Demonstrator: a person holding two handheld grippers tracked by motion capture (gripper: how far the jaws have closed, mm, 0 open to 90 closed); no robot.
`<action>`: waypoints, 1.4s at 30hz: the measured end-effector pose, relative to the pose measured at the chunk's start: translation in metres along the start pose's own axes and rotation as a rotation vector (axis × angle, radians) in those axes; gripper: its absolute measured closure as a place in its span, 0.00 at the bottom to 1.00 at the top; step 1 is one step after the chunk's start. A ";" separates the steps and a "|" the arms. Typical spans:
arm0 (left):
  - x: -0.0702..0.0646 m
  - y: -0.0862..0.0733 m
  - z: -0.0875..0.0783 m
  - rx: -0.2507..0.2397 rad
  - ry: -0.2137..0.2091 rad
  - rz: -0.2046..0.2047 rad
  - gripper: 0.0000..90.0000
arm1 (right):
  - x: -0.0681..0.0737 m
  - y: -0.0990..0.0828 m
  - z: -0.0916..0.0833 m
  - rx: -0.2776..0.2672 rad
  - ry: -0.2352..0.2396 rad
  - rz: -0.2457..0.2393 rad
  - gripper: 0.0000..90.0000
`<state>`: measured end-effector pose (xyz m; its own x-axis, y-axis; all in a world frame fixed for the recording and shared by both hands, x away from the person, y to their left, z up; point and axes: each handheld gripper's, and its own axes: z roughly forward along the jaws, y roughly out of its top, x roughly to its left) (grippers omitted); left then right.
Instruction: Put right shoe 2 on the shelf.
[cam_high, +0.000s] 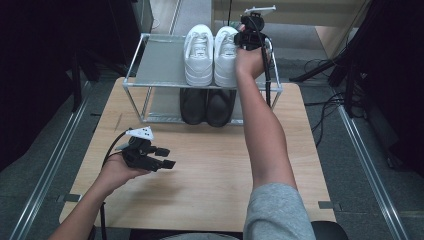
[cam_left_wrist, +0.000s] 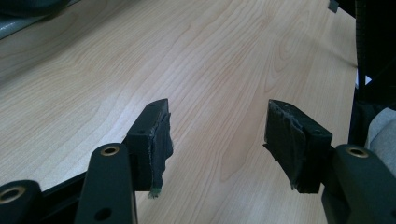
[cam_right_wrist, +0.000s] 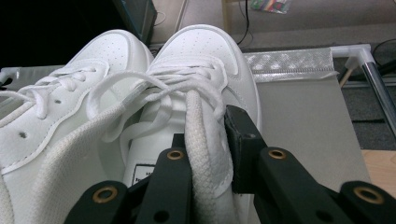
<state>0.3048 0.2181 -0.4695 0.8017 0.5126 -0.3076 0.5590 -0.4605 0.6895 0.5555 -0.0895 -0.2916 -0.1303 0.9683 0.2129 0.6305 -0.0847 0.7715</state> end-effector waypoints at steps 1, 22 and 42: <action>0.000 0.000 0.000 0.000 0.000 0.000 0.46 | 0.001 -0.001 0.000 0.001 0.002 0.005 0.88; -0.003 0.002 0.005 0.017 -0.007 0.012 0.46 | 0.000 -0.004 -0.013 0.007 0.078 -0.085 0.70; -0.002 0.006 0.009 0.021 -0.010 0.016 0.45 | -0.020 -0.006 -0.059 -0.002 0.295 -0.137 0.65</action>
<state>0.3089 0.2077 -0.4704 0.8123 0.4981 -0.3034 0.5506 -0.4835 0.6805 0.5096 -0.1221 -0.2651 -0.4305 0.8609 0.2712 0.5900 0.0410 0.8063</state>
